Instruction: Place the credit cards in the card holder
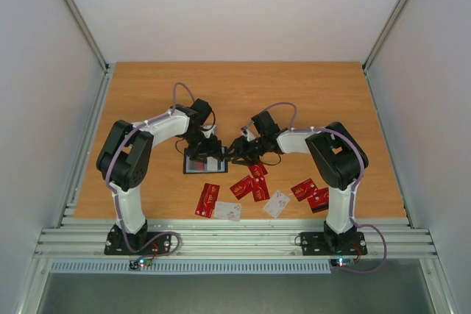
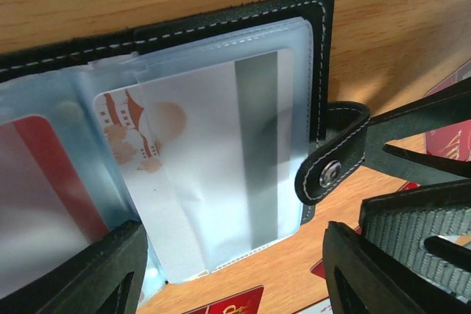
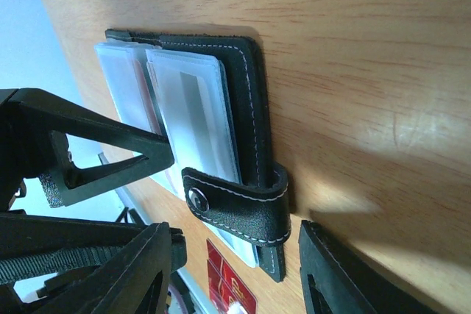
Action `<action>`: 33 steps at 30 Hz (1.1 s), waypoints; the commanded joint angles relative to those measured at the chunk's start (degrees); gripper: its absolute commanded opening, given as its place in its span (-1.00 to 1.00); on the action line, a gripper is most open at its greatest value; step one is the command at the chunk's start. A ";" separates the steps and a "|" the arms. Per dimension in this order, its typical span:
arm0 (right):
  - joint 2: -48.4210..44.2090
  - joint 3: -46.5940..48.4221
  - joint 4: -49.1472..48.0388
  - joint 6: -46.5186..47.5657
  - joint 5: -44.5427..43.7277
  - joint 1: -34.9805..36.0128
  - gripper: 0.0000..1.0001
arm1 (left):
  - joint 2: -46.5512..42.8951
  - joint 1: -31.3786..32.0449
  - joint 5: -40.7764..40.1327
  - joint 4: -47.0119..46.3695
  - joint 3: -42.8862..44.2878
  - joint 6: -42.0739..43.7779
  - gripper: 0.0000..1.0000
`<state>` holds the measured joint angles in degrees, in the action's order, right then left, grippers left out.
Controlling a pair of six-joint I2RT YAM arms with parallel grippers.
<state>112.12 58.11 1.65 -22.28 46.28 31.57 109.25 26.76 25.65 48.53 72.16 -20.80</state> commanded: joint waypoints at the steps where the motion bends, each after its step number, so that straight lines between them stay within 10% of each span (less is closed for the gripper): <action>1: 1.17 0.60 -0.39 -0.10 0.21 0.45 -0.02 | 1.00 0.31 3.32 -2.70 0.34 -0.88 0.33; 24: -8.39 6.58 16.17 10.05 -2.38 0.07 0.02 | -9.73 -3.42 4.38 -0.47 -2.02 -0.35 0.29; 33: -6.71 10.45 16.64 9.54 1.70 4.74 0.02 | -9.67 -6.62 3.62 -1.76 -4.65 3.17 -0.13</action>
<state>104.42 66.26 16.86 -13.58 46.33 33.28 99.13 20.64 29.10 48.29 68.82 -19.75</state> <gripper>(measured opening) 0.513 0.470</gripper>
